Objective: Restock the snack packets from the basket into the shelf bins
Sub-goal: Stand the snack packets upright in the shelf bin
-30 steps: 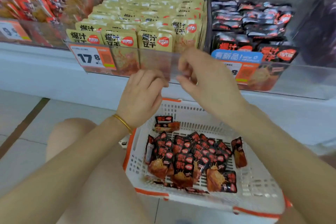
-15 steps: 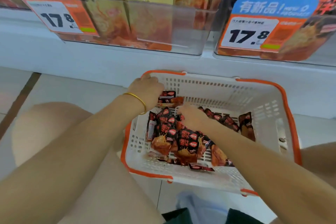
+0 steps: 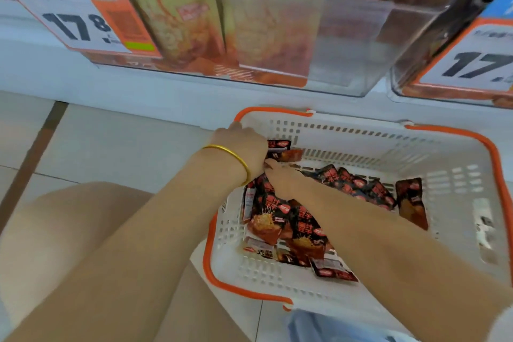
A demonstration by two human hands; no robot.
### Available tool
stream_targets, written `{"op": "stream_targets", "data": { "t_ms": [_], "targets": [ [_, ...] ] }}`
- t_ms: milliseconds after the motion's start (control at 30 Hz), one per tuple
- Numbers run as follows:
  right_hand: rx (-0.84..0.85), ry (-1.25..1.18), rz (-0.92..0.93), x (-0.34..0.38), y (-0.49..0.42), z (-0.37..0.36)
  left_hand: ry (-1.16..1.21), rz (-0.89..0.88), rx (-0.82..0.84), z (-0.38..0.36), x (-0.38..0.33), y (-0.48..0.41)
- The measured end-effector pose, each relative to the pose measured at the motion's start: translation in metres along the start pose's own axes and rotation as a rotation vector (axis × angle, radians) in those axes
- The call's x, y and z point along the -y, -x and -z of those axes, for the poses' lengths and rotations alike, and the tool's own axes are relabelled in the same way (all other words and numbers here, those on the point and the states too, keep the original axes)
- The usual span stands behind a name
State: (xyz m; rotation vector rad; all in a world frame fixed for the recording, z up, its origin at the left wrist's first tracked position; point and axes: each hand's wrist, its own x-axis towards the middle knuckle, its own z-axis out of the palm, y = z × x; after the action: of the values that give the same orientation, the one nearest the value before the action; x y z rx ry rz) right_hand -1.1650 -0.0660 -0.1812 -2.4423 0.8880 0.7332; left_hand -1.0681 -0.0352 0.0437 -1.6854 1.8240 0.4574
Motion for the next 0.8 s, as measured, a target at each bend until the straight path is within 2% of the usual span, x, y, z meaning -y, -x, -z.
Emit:
{"op": "stream_targets", "data": {
  "t_ms": [100,267,400,533,600,667,800],
  "targets": [
    [-0.054,-0.180,0.036,-0.008,0.020,0.001,-0.001,-0.019,0.023,-0.002,-0.001,0.002],
    [-0.341,-1.024,-0.063,-0.040,0.113,0.042,0.138,-0.036,0.041,-0.004,-0.002,0.001],
    [-0.299,-1.446,0.015,-0.053,0.184,0.064,0.447,-0.068,0.042,-0.003,-0.017,0.010],
    [-0.241,-1.693,0.140,-0.054,0.226,0.071,0.831,-0.113,0.046,-0.008,-0.039,0.022],
    [-0.251,-1.724,0.178,-0.050,0.241,0.073,0.988,-0.135,-0.012,-0.007,-0.049,0.032],
    [-0.316,-1.633,0.177,-0.044,0.253,0.078,1.062,-0.174,-0.087,-0.005,-0.053,0.041],
    [-0.713,-0.998,0.069,-0.024,0.280,0.113,1.043,-0.258,-0.252,0.009,-0.048,0.066]
  ]
}}
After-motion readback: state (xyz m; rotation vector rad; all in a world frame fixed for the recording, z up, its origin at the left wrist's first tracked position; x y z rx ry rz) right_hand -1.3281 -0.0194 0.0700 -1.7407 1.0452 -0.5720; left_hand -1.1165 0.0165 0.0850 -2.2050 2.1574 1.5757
